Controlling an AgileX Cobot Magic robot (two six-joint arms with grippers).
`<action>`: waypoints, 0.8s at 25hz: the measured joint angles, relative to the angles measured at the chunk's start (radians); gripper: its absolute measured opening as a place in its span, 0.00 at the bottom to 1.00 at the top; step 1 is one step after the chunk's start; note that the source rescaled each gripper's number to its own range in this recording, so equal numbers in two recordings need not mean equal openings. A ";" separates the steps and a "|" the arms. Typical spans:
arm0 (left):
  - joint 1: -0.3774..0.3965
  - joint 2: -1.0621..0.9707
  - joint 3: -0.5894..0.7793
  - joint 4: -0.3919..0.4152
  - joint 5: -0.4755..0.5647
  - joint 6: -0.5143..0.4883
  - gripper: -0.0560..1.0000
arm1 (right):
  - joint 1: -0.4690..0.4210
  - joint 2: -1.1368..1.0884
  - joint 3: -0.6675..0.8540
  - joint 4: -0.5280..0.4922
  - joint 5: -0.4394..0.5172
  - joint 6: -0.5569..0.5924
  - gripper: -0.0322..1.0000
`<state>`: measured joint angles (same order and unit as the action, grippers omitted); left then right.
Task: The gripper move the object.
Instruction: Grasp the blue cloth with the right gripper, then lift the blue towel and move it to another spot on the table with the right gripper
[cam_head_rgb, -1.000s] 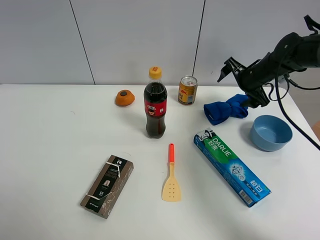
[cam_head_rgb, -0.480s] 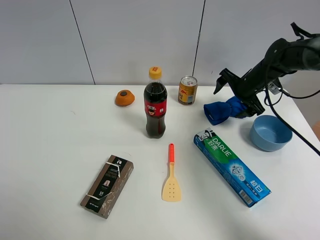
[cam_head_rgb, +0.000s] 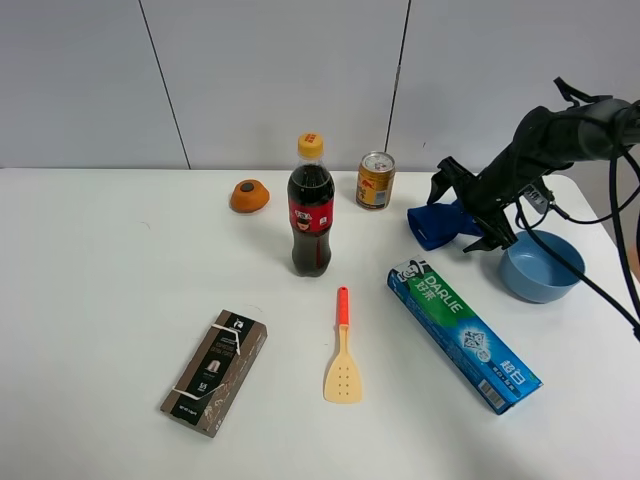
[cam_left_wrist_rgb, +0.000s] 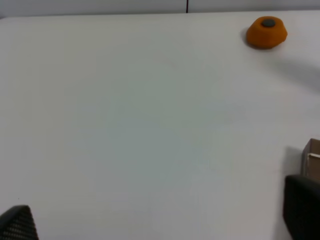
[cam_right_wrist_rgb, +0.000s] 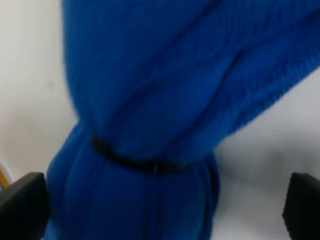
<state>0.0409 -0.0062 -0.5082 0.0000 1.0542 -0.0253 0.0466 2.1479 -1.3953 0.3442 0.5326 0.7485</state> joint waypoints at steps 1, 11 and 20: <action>0.000 0.000 0.000 0.000 0.000 0.000 1.00 | 0.000 0.010 -0.001 0.021 -0.007 0.006 0.92; 0.000 0.000 0.000 0.000 0.000 0.000 1.00 | -0.004 0.051 -0.010 0.221 -0.124 -0.046 0.31; 0.000 0.000 0.000 0.000 0.000 0.000 1.00 | -0.005 0.055 -0.009 0.298 -0.088 -0.125 0.03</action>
<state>0.0409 -0.0062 -0.5082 0.0000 1.0542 -0.0253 0.0415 2.2026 -1.4046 0.6426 0.4441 0.6236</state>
